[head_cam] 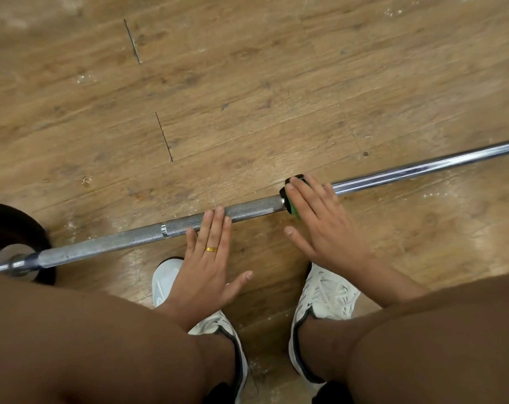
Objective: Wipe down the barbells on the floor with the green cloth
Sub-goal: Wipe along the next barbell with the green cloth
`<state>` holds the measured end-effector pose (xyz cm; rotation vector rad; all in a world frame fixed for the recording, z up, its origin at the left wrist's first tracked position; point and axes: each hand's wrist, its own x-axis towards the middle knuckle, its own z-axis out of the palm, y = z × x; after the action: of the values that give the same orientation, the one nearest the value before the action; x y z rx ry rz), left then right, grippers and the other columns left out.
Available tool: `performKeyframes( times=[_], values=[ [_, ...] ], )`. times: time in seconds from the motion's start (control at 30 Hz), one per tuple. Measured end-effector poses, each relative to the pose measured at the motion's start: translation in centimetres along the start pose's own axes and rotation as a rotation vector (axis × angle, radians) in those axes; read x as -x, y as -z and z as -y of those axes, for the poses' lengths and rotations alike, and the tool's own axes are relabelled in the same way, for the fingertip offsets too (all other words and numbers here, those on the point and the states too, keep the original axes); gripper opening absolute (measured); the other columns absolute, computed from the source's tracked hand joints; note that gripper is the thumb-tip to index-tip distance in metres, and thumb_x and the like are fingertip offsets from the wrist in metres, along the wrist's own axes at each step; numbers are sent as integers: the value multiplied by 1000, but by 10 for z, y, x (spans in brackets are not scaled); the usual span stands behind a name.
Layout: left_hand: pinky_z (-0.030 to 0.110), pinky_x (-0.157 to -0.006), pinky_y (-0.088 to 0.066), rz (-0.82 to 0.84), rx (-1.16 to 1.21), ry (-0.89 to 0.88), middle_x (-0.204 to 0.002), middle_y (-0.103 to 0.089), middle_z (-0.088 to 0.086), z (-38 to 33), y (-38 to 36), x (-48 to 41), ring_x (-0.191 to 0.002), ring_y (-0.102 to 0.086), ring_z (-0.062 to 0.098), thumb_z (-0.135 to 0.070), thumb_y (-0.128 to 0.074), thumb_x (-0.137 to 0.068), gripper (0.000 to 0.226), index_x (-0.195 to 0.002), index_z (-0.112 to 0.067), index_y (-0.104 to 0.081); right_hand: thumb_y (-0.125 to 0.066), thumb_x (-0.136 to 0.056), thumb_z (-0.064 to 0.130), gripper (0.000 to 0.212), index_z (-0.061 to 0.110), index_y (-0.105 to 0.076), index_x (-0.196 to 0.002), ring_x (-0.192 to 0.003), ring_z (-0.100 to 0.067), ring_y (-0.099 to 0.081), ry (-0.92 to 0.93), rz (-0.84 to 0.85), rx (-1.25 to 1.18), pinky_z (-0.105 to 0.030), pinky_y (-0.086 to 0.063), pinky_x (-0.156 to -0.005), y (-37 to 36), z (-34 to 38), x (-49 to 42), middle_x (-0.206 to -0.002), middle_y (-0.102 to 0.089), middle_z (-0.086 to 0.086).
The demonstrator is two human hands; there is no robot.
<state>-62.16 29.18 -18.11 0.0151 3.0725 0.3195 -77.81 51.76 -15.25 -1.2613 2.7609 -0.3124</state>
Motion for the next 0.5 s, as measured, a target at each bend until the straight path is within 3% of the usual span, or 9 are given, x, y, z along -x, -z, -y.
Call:
performKeyframes(
  times=[0.13,0.3,0.5],
  values=[
    [49,-125,5,6,-1,1,-169,1,17,-1,0,3,-156,-1,34,-71,-37,-95,101,-160,-2,-4,-43,-101,51,74,7,-24,-157,-155,-26,-7,-121,-44,-70,-43,-1,-126,0,-1,6,-164,-23,-11],
    [50,-125,3,8,-2,3,-169,2,17,0,2,2,-156,-1,33,-70,-38,-95,101,-160,-2,-3,-41,-102,50,73,7,-23,-157,-155,-25,-6,13,-5,-43,-44,-5,-126,-4,13,0,-165,-20,-10],
    [49,-125,6,-11,4,33,-169,2,16,0,4,-7,-156,-1,33,-70,-34,-97,98,-160,-2,-4,-44,-100,49,75,5,-23,-157,-155,-25,-4,-131,-23,-95,-43,-1,-126,5,5,-5,-164,-21,-10]
  ],
)
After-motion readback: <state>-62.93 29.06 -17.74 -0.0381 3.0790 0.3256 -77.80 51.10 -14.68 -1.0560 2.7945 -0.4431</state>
